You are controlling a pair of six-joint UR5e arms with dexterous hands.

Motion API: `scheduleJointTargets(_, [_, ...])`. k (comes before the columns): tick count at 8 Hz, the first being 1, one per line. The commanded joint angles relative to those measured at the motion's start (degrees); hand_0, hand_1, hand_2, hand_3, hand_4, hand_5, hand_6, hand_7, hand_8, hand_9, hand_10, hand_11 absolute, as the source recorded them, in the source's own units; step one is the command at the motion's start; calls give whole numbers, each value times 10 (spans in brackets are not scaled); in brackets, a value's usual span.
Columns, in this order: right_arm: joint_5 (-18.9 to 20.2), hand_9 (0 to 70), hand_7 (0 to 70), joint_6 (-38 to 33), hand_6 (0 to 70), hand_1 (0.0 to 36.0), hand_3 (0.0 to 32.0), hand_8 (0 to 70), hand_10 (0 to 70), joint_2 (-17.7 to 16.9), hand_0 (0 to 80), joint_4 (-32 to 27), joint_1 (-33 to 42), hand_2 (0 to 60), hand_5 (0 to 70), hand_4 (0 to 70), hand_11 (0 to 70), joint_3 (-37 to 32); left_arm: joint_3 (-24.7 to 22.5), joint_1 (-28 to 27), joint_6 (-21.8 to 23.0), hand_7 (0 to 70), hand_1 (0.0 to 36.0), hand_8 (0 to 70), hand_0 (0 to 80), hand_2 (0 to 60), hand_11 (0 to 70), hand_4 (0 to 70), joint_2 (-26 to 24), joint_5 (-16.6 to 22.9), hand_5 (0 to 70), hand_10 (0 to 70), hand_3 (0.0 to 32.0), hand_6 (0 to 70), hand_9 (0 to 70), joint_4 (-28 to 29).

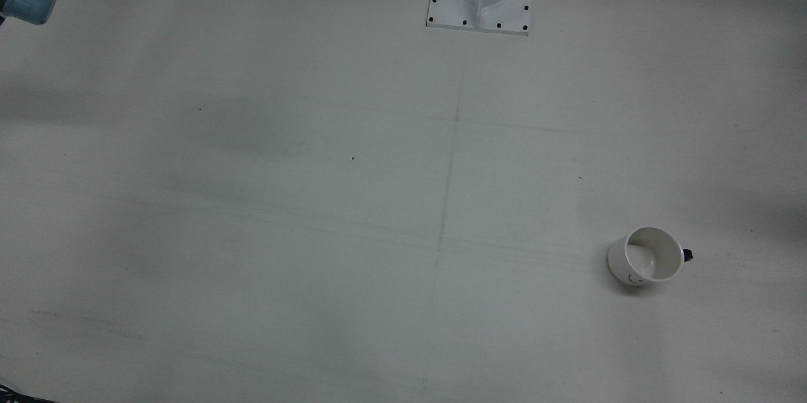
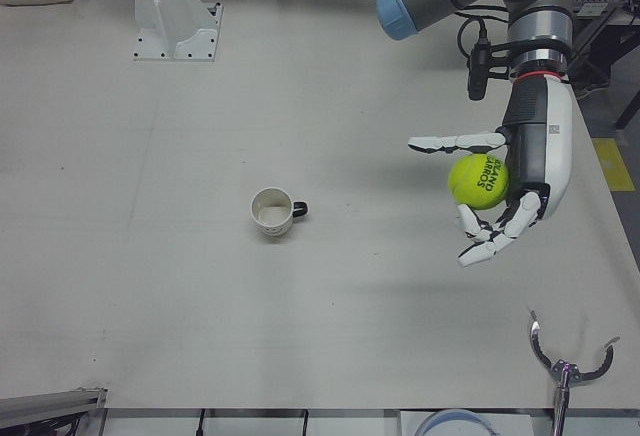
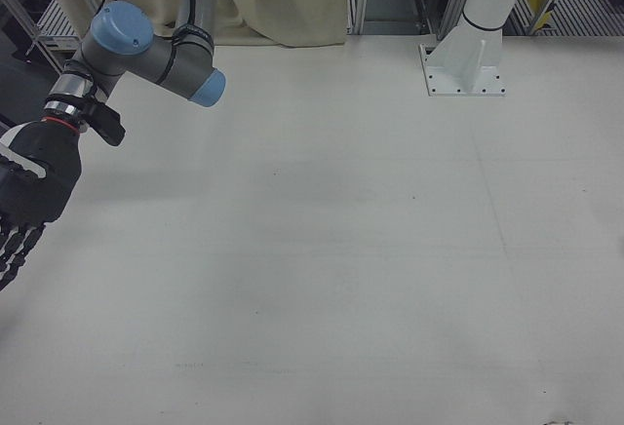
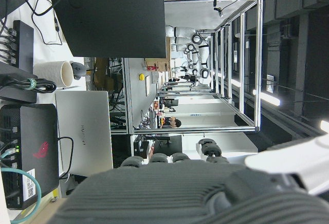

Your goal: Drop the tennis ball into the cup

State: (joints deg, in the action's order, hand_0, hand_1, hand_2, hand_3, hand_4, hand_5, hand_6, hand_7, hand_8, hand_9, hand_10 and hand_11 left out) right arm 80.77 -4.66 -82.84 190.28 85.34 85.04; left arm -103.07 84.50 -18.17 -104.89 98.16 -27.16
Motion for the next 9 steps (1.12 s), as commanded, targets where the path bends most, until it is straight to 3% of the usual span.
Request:
scheduleJointTargets(1, [0, 0, 0, 0, 0, 0, 0, 0, 0, 0, 0, 0, 0, 0, 0, 0, 0, 0, -60, -94, -1, 700, 212, 515, 623, 2, 462, 305, -27, 17, 147, 314, 0, 353, 700, -41])
scheduleJointTargets(2, [0, 0, 0, 0, 0, 0, 0, 0, 0, 0, 0, 0, 0, 0, 0, 0, 0, -1, -82, -149, -3, 700, 197, 537, 599, 32, 452, 296, -31, 12, 173, 307, 0, 515, 700, -59])
scheduleJointTargets(3, [0, 0, 0, 0, 0, 0, 0, 0, 0, 0, 0, 0, 0, 0, 0, 0, 0, -1, -81, -189, -5, 700, 195, 540, 596, 29, 452, 295, -47, 0, 173, 307, 0, 516, 700, -60])
scheduleJointTargets(4, [0, 0, 0, 0, 0, 0, 0, 0, 0, 0, 0, 0, 0, 0, 0, 0, 0, -1, -81, -229, -5, 700, 190, 522, 571, 44, 447, 292, -60, -6, 147, 304, 0, 400, 700, -61])
scheduleJointTargets(5, [0, 0, 0, 0, 0, 0, 0, 0, 0, 0, 0, 1, 0, 0, 0, 0, 0, -1, -81, -252, -6, 700, 178, 536, 555, 95, 440, 284, -66, -17, 164, 299, 0, 510, 700, -64])
scheduleJointTargets(6, [0, 0, 0, 0, 0, 0, 0, 0, 0, 0, 0, 0, 0, 0, 0, 0, 0, -1, -78, -278, -7, 700, 176, 511, 549, 56, 433, 278, -64, -39, 139, 295, 0, 379, 700, -64])
scheduleJointTargets(7, [0, 0, 0, 0, 0, 0, 0, 0, 0, 0, 0, 0, 0, 0, 0, 0, 0, -1, -73, -311, -9, 700, 139, 537, 528, 61, 435, 266, -59, -60, 171, 297, 0, 526, 700, -63])
scheduleJointTargets(8, [0, 0, 0, 0, 0, 0, 0, 0, 0, 0, 0, 0, 0, 0, 0, 0, 0, -1, -73, -316, -10, 700, 134, 513, 509, 59, 431, 257, -56, -67, 135, 295, 0, 409, 700, -63])
scheduleJointTargets(9, [0, 0, 0, 0, 0, 0, 0, 0, 0, 0, 0, 0, 0, 0, 0, 0, 0, -1, -73, -319, -10, 700, 134, 515, 502, 100, 426, 252, -57, -68, 141, 291, 0, 448, 700, -63])
